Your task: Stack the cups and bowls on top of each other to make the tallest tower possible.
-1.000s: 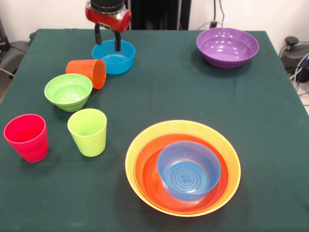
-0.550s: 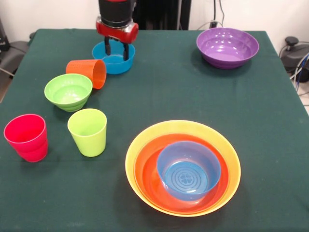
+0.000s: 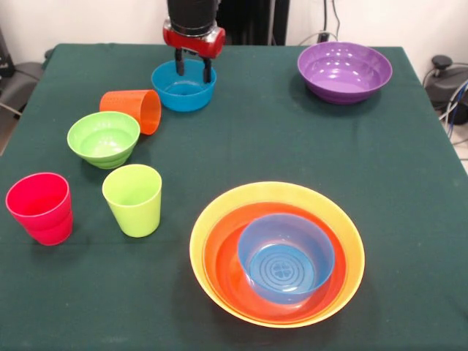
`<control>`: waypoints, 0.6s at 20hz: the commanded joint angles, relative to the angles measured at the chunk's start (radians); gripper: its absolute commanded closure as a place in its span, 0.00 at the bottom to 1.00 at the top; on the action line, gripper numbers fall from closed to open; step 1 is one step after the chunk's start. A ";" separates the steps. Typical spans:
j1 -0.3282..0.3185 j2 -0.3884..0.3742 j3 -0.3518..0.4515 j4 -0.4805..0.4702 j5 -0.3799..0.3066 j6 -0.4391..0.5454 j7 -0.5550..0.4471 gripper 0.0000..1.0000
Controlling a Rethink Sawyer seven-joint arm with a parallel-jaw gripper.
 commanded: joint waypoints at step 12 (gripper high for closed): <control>0.038 -0.121 0.146 0.024 0.037 0.088 0.104 0.00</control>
